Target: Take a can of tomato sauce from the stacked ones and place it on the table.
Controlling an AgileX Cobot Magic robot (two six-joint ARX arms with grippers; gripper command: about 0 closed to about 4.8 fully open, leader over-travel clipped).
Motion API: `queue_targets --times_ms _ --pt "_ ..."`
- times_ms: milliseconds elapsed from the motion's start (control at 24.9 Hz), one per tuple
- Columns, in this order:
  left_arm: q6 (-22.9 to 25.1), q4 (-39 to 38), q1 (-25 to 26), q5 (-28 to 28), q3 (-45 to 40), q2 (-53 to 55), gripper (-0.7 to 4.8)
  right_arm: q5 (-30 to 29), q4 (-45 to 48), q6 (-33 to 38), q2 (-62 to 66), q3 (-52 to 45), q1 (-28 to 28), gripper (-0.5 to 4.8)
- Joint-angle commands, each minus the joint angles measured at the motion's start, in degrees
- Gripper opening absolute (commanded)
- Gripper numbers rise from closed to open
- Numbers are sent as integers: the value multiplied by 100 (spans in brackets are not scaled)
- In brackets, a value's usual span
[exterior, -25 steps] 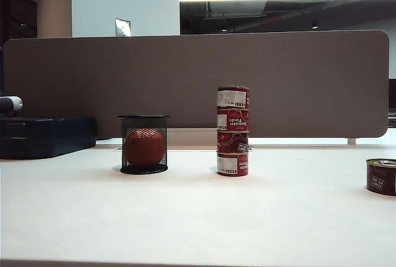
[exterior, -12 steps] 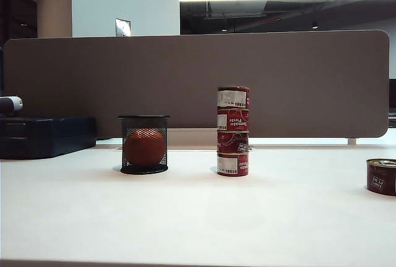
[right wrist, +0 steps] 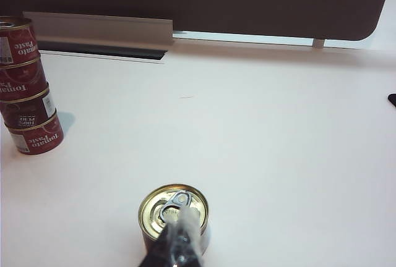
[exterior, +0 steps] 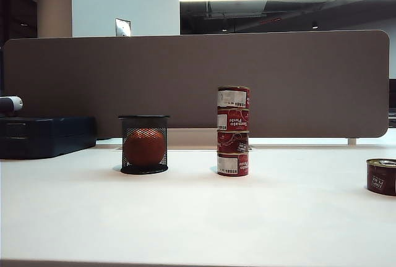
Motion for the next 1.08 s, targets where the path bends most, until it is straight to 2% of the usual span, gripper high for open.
queue_targets --times_ms 40,1083 --pt "-20 -42 9 -11 13 4 -5 -4 -28 -9 2 4 2 -9" --pt "-15 -144 9 -15 13 4 -5 -7 -197 9 2 4 4 -8"
